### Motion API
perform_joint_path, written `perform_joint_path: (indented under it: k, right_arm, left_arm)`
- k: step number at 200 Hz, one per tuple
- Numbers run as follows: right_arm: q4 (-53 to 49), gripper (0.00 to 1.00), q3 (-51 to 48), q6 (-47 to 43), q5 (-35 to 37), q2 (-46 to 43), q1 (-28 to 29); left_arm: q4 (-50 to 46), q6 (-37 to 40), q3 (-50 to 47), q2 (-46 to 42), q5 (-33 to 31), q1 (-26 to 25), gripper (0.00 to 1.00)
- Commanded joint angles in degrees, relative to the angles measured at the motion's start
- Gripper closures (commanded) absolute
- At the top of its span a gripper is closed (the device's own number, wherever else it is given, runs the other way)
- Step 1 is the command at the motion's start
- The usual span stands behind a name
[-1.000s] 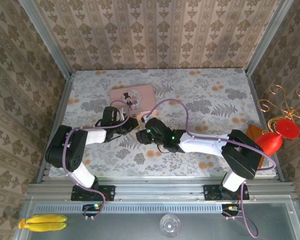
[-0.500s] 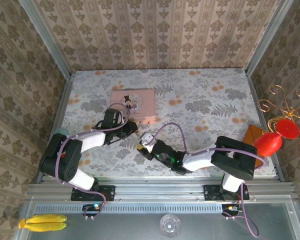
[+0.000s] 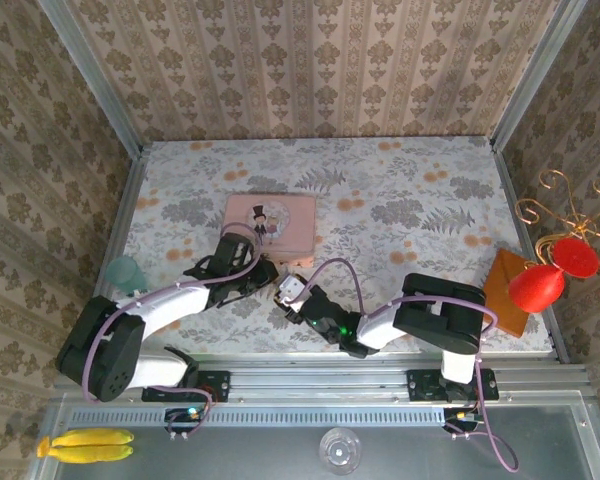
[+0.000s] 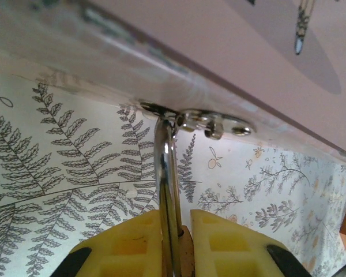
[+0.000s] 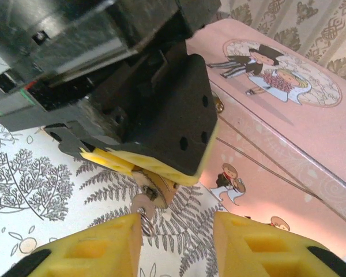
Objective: Unlock a padlock with a key
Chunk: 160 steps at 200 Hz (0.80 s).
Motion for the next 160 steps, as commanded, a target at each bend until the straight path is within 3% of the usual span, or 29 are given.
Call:
perform_joint_path:
  k: [1, 160]
  right_arm:
    - [3.3, 0.64, -0.9, -0.1, 2.6, 1.4, 0.8]
    - [4.6, 0.78, 1.5, 0.0, 5.1, 5.4, 2.2]
  left_arm:
    - [3.9, -0.1, 0.6, -1.2, -0.6, -0.6, 1.0]
    - [3.8, -2.5, 1.0, -0.7, -2.8, -5.1, 1.0]
